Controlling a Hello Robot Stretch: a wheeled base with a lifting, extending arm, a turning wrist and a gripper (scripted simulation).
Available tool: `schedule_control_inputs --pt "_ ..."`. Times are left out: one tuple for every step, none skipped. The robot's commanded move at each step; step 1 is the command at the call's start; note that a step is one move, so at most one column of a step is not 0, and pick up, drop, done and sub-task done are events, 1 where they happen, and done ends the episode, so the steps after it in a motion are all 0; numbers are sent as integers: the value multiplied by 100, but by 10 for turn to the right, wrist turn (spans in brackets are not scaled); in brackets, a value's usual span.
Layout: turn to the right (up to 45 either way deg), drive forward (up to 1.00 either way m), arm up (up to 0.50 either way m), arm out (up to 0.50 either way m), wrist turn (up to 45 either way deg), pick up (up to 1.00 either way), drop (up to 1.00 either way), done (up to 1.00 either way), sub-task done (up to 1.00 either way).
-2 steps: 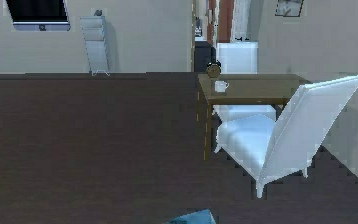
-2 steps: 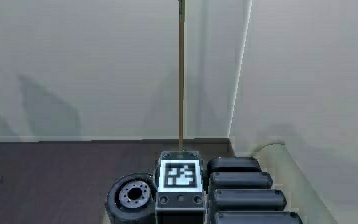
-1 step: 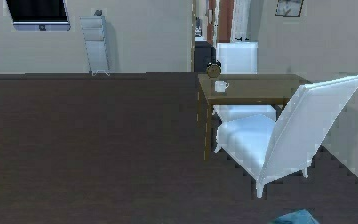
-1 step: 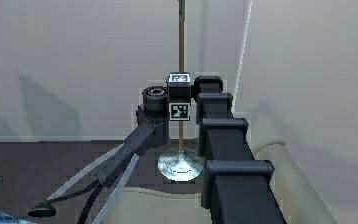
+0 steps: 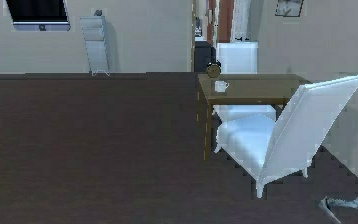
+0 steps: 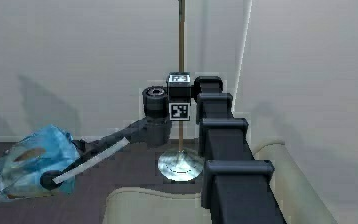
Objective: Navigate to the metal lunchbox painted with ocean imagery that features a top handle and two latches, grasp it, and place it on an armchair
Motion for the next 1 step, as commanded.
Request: schedule_control_inputs --pt "0 0 0 0 450 0 0 0 0"
